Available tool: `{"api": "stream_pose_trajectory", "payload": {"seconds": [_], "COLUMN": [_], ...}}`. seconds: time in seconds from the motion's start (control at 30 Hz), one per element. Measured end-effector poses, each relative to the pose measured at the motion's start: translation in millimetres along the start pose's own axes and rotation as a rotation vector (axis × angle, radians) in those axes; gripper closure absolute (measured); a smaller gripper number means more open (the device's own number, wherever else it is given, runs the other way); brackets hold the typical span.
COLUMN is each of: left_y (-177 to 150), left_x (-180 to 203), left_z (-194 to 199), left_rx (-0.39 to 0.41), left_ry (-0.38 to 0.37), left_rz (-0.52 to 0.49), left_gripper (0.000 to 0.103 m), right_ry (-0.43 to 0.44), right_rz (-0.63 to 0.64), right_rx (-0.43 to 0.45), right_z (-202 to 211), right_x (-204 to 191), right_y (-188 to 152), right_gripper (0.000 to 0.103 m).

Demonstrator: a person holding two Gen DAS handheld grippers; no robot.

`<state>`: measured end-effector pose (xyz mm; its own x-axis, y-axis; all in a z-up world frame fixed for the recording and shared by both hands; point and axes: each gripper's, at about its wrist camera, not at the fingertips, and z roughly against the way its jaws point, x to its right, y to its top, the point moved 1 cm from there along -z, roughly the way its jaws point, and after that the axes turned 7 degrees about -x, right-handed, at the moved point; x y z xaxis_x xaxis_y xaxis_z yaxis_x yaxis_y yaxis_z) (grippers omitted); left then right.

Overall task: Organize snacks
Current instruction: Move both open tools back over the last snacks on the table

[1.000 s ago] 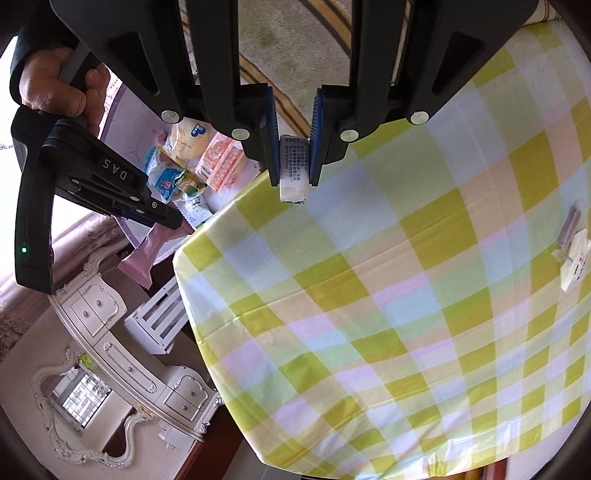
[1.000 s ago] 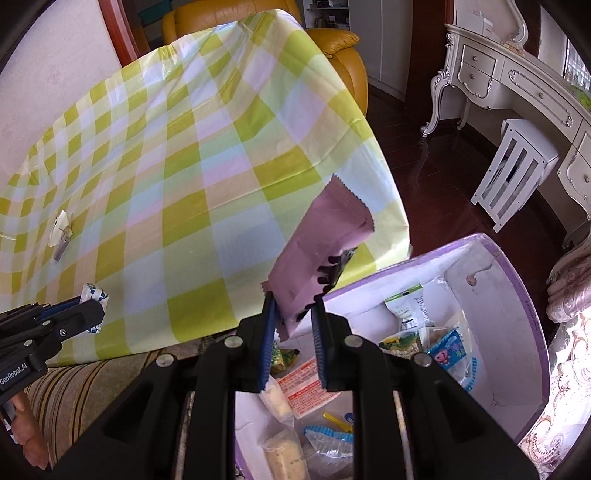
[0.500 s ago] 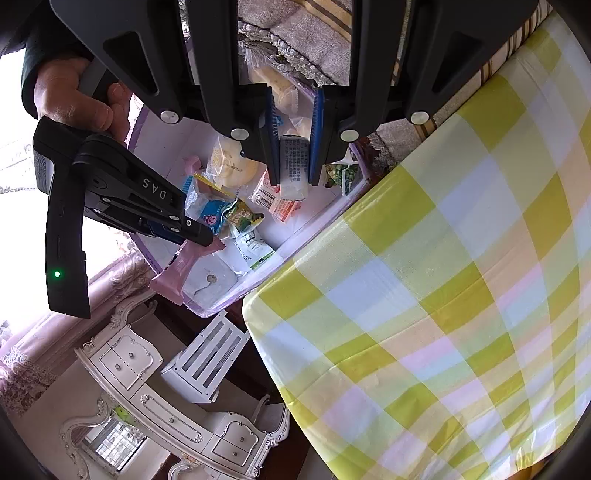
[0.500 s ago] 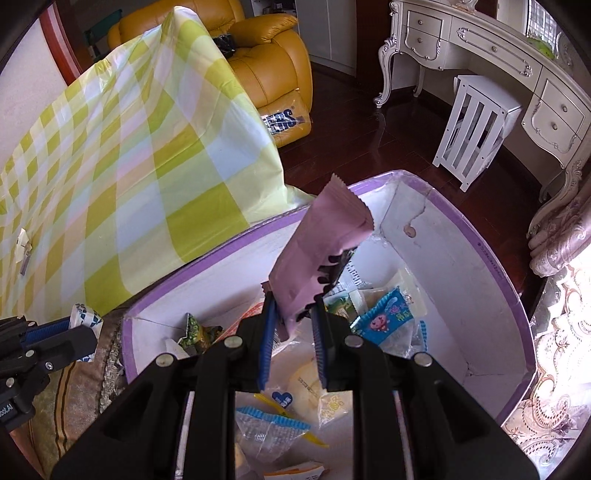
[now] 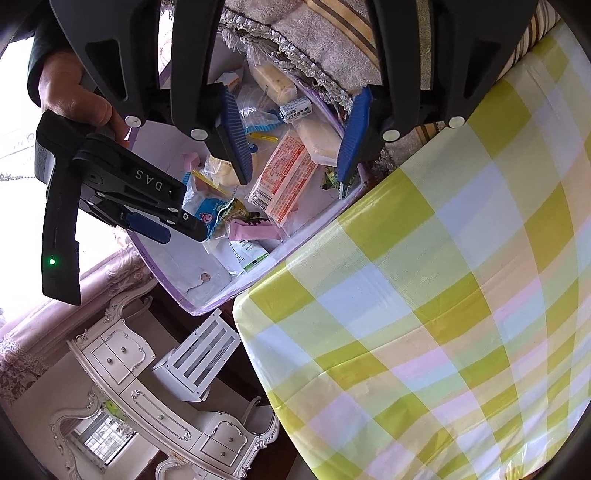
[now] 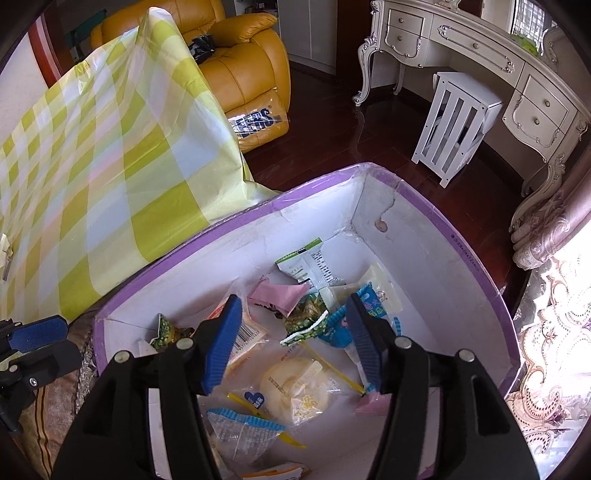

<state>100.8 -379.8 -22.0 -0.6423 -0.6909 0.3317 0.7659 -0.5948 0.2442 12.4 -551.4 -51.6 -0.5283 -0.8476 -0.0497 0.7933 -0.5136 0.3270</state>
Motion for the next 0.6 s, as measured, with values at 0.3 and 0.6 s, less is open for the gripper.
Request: {"api": "stream_pose_trajectory", "payload": {"seconds": [0.3,0.6], "left_y": [-4.4,-19.4], "left_x": [-32.2,-107.4], "left_z": [23.0,70.2], "left_rx": [0.067,0.192], "left_ry": [0.033,0.117], "left_rz": [0.081,0.240], "left_gripper": [0.054,0.054], "right_ry": [0.020,0.029], "right_rz": [0.020,0.054], "right_rx": [-0.004,0.014], "right_z": [4.5,14.7], "right_x": [-16.0,-40.7], "right_y": [3.6,14.7], "right_gripper": [0.030,0.028]}}
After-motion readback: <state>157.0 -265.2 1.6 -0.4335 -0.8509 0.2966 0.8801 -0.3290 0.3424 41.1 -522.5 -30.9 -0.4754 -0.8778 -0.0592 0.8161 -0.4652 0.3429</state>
